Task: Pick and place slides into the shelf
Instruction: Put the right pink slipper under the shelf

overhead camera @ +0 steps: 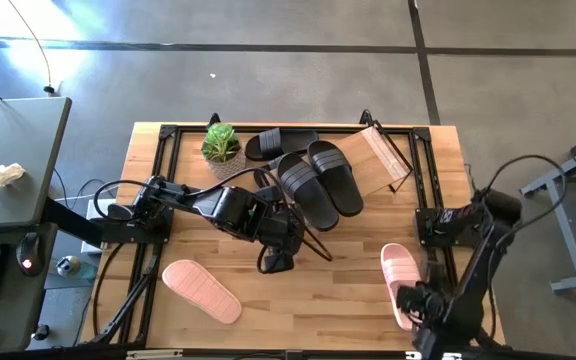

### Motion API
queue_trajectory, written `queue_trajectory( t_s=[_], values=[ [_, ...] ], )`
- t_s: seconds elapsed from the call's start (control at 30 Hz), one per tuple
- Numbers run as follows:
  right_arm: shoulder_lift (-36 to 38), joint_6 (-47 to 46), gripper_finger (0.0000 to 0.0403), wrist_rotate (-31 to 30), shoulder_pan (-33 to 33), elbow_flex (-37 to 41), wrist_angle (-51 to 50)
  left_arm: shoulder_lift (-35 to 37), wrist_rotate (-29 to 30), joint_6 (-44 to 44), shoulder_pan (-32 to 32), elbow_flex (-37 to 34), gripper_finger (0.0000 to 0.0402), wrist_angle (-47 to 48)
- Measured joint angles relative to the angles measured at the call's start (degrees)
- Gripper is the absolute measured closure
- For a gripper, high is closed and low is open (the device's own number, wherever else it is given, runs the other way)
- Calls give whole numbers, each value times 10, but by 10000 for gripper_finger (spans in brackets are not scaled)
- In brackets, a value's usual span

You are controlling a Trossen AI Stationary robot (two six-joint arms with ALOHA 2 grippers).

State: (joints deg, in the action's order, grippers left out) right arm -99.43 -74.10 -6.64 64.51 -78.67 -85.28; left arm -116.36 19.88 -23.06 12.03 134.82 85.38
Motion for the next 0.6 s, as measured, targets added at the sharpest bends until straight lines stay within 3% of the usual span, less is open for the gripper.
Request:
queue_trajectory(
  t_s=[0.33,0.6],
  values=[
    [-33,-35,246,-117,53,9,15,0,0,3,0,0,213,-22],
    [-84,-5,227,-68,29,62,10,0,0,3,0,0,213,-27]
  ],
)
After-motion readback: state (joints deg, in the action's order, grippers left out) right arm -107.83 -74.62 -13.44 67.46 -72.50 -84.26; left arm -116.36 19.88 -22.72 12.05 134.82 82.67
